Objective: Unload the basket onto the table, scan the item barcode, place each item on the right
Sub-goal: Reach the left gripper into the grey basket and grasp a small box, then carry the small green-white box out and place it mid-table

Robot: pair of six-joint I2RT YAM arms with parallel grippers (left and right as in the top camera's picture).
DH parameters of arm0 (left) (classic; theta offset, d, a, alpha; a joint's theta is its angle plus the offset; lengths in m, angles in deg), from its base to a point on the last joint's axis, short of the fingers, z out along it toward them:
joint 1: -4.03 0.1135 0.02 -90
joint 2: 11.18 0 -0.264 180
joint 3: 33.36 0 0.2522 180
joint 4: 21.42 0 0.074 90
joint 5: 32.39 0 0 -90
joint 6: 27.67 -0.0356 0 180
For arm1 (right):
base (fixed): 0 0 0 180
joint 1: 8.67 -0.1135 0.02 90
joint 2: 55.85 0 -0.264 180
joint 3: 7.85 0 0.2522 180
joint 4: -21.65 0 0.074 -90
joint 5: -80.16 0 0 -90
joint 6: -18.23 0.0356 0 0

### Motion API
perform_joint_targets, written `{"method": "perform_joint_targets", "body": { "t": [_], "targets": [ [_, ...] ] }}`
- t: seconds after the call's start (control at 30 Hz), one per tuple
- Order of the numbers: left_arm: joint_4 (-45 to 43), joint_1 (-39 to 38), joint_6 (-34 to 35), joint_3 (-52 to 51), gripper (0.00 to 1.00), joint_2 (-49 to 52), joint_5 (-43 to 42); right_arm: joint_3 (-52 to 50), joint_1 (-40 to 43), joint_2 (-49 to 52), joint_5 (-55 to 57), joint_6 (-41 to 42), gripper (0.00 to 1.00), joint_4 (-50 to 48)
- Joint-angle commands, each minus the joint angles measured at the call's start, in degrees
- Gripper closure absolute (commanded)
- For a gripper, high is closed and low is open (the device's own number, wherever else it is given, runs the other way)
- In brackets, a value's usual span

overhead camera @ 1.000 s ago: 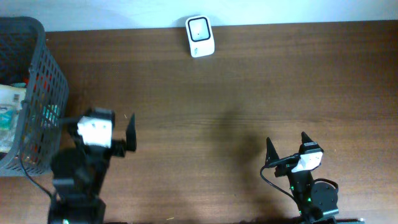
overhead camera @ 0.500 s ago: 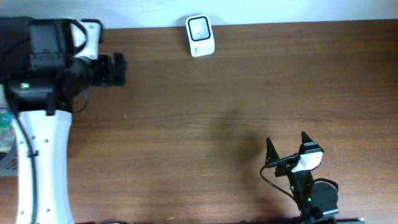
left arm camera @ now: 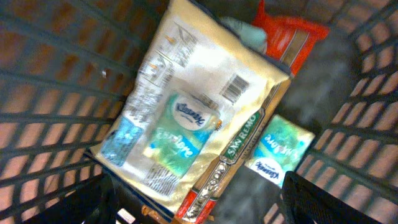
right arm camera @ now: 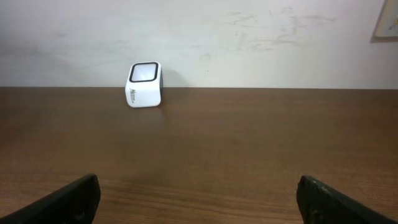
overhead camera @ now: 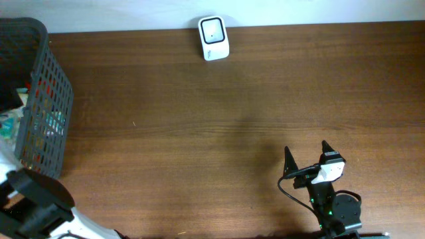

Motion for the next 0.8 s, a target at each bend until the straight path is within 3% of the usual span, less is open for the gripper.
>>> {"method": "perform_joint_targets", "body": {
  "t": [0.0, 0.23, 0.33, 0.4, 0.43, 0.53, 0.67, 0.77],
  "targets": [
    [-0.13, 0.39, -3.56, -0.17, 0.16, 5.38, 4.57, -0.46, -0.26, -0.39, -0.11, -0.44, 0.01, 0.02],
    [-7.10, 2.97, -7.45, -0.17, 0.06, 12.96, 5.49, -0.46, -0.26, -0.39, -0.11, -0.44, 0.01, 0.02],
    [-7.06, 2.95, -8.68, -0.20, 0.07, 16.20, 4.42, -0.46, -0.26, -0.39, -0.11, -0.44, 0.01, 0.02],
    [-6.03, 2.97, -8.66, -0.20, 0.21, 16.70, 3.58, -0.46, -0.26, -0.39, -0.11, -0.44, 0.01, 0.02],
    [-6.03, 2.97, -8.66, -0.17, 0.40, 16.68, 3.58, -0.46, -0.26, -0.39, -0.11, -0.44, 0.01, 0.02],
    [-5.42, 2.56, -8.66, -0.11, 0.82, 16.35, 3.61, -0.46, -0.26, -0.39, -0.11, -0.44, 0.01, 0.02],
    [-5.49, 2.03, -8.39, 0.35, 0.98, 10.97, 3.58, -0.46, -0.26, -0.39, -0.11, -0.44, 0.01, 0.02],
    [-6.43, 1.92, 1.01, 1.57, 1.00, 2.45, 3.56, -0.46, -0.26, -0.39, -0.11, -0.44, 0.01, 0.02]
  ]
}}
